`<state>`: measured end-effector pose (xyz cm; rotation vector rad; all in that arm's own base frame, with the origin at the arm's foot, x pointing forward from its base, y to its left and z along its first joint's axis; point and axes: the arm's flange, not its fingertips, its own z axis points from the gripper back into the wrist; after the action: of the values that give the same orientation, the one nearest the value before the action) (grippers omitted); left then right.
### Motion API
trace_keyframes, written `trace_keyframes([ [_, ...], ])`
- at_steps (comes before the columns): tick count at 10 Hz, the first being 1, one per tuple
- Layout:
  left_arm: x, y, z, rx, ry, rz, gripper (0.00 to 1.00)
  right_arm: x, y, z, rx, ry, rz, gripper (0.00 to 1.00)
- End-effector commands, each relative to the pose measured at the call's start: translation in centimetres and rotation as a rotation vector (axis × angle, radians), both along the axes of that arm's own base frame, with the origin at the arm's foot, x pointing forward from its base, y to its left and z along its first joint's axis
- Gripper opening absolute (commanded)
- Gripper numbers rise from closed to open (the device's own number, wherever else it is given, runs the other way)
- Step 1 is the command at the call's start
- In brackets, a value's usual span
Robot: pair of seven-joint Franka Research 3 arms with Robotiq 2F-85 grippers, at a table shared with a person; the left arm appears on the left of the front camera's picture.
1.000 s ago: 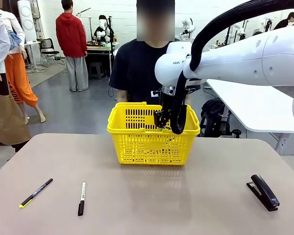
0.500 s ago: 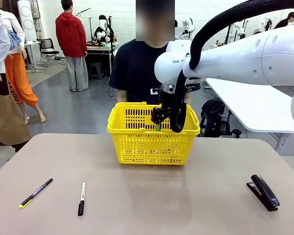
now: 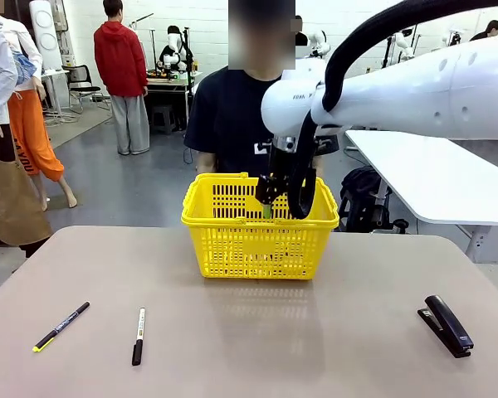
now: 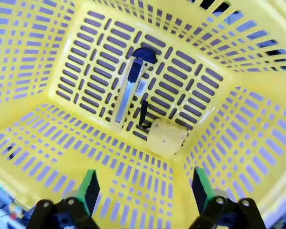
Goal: Place the items the person wants into the basket.
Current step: Pick up the item the person points to and place it in the Market Basket.
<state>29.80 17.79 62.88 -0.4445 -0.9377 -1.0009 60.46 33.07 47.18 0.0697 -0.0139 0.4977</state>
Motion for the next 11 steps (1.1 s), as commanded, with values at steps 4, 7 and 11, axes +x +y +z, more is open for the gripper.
trace_keyframes([
  [4,-0.1,0.1,0.0,-0.009,-0.019,-0.014,1.0,-19.5,-10.4,10.9,0.016,-0.166,-0.031,1.0],
  [7,-0.1,0.1,0.0,-0.009,-0.019,-0.014,1.0,-28.8,-19.6,9.8,0.059,-0.209,-0.063,1.0],
  [11,-0.1,0.1,0.0,-0.009,-0.019,-0.014,1.0,-31.7,-26.0,4.8,0.102,-0.176,-0.059,1.0],
])
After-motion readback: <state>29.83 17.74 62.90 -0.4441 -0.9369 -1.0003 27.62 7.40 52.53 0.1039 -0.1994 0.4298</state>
